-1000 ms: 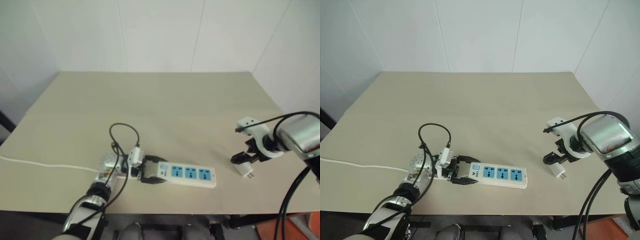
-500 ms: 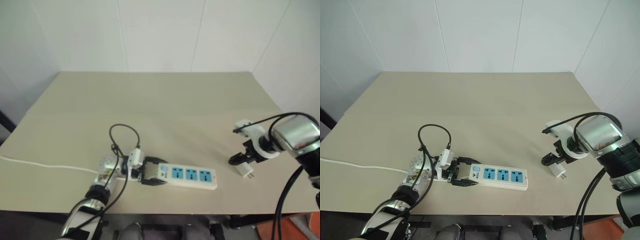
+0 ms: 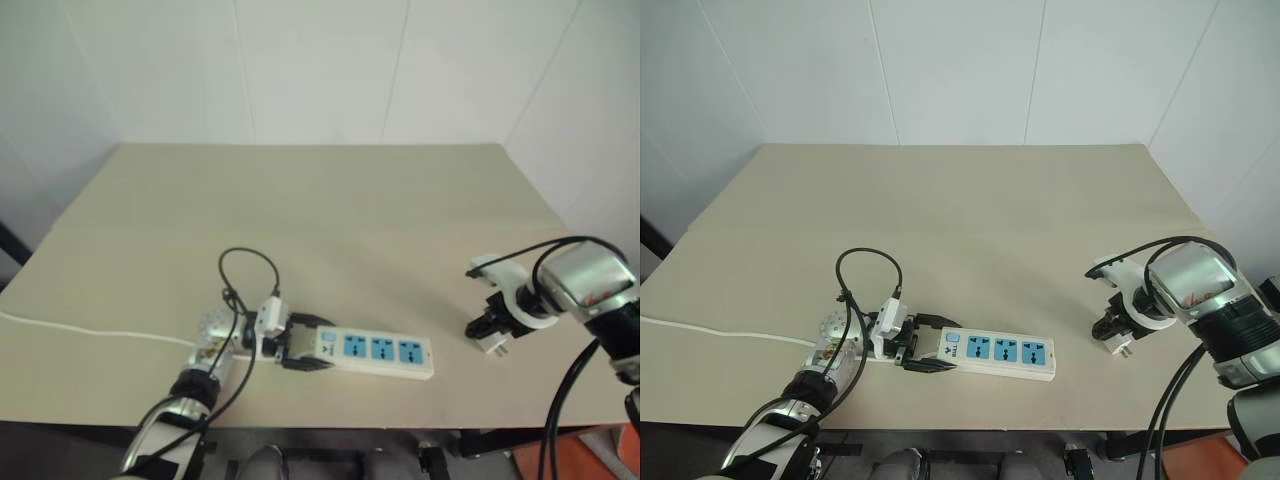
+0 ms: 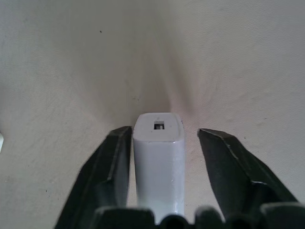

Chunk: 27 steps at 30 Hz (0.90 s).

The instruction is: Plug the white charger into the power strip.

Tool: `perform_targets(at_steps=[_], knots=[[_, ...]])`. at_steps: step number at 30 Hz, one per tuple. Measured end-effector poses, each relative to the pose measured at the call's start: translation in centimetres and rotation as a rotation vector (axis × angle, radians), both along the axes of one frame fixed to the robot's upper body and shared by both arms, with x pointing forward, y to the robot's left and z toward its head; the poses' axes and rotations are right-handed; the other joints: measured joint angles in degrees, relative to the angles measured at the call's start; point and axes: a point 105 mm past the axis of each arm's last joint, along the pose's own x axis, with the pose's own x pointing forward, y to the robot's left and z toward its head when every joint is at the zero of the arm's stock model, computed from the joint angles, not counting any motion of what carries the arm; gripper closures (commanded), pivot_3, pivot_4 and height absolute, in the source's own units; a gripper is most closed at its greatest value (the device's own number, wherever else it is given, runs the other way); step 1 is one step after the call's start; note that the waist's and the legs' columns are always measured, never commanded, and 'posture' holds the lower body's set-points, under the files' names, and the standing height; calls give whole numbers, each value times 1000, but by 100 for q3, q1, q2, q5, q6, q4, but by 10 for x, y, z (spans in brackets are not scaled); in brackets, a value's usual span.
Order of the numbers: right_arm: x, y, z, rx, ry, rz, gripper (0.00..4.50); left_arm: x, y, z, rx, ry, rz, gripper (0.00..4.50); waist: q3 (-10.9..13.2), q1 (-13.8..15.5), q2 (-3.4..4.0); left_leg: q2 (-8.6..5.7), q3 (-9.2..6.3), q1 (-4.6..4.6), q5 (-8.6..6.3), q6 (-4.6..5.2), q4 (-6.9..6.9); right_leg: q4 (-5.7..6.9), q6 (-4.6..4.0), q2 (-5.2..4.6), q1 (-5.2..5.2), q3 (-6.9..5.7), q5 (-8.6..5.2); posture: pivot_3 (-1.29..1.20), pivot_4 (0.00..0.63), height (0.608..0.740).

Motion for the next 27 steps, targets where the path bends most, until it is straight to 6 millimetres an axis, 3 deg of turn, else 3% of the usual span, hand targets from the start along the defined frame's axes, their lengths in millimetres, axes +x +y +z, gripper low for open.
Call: perform_targets(at_steps=[2, 9, 12, 14, 19, 21, 27], knots=[[0, 0, 0, 1, 0, 0, 3410, 1, 0, 0, 1, 2, 1, 1263, 0, -1, 0, 0, 0, 0, 0, 0, 0, 0, 0, 0, 0, 0, 0, 0, 150, 740], [-3, 3, 4, -30, -22, 53, 3407, 1, 0, 0, 2, 1, 3, 1263, -2, -1, 3, 0, 0, 0, 0, 0, 0, 0, 1, 0, 0, 0, 0, 0, 150, 740], [0, 12, 16, -43, -90, 121, 3407, 3, 2, 0, 14, 0, 13, 1263, -5, -9, 9, 1, 0, 9, 0, 0, 0, 0, 2, 0, 7, 0, -1, 0, 150, 740], [10, 21, 33, -20, -192, 164, 3407, 6, 2, 2, 28, 1, 28, 1263, -11, -10, 18, 0, 0, 10, 0, 0, 1, 0, 15, 0, 8, 1, -7, 0, 150, 740], [32, 55, 96, 114, -618, 361, 3407, 18, 2, 5, 62, 9, 99, 1263, -20, 2, 14, 3, -6, 18, 1, 1, 2, -1, 47, 6, 20, -1, -25, 0, 150, 740], [28, 69, 98, 203, -802, 478, 3407, 22, 4, 5, 66, 31, 142, 1263, -48, 16, -29, 6, -7, 18, 1, 2, -2, -3, 48, 8, 22, -6, -26, 0, 150, 740], [2, 114, 85, 617, -1064, 638, 3407, 24, 14, 5, 83, 40, 216, 1263, -54, -73, -24, 5, 0, 36, 1, 2, -3, 12, 39, 10, 25, 10, -18, 0, 150, 740]])
